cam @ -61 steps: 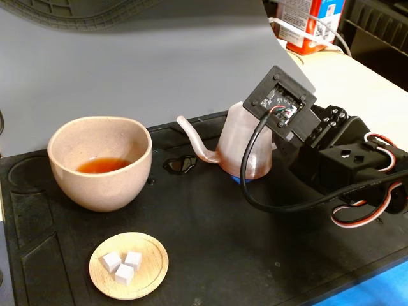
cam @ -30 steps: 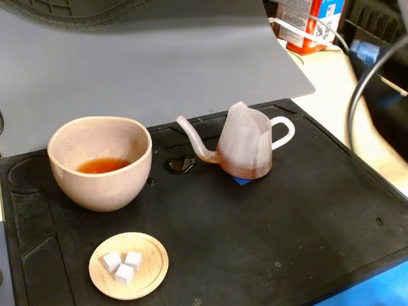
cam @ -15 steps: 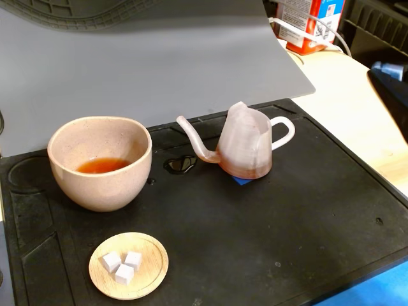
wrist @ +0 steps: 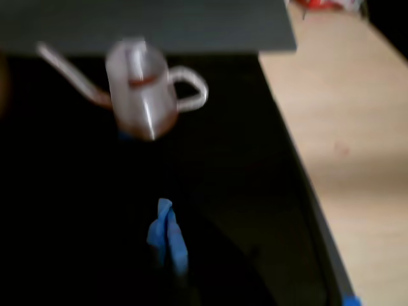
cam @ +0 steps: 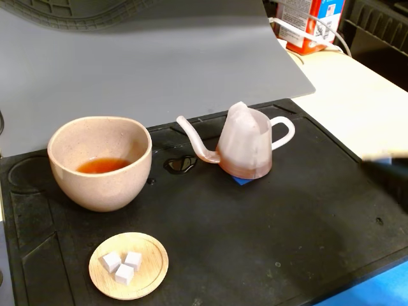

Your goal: Pick up a kettle and pour liquid into a cup.

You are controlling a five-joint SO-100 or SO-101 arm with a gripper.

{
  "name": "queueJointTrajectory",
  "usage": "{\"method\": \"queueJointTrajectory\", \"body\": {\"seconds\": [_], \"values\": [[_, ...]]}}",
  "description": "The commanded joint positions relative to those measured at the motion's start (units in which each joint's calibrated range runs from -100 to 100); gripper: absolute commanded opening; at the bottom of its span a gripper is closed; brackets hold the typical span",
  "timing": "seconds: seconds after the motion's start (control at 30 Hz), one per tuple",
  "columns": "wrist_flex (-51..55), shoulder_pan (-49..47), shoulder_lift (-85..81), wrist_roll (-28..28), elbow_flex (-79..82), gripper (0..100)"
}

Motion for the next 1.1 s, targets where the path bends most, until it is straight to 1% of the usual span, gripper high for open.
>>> {"method": "queueJointTrajectory", "body": {"seconds": [0.0, 0.1, 0.2, 0.43, 0.53, 0.63, 1.07], "values": [[8.99, 0.19, -2.15, -0.23, 0.19, 1], [19.62, 0.19, -4.2, -0.23, 0.01, 1], [26.28, 0.19, -4.29, -0.12, 0.01, 1], [35.19, 0.19, -3.77, -0.12, 0.01, 1], [35.62, 0.19, -3.6, -0.12, 0.01, 1], [38.82, -0.27, -3.77, 0.09, 0.1, 1], [38.9, -0.35, -4.03, 0.3, 0.01, 1]]}}
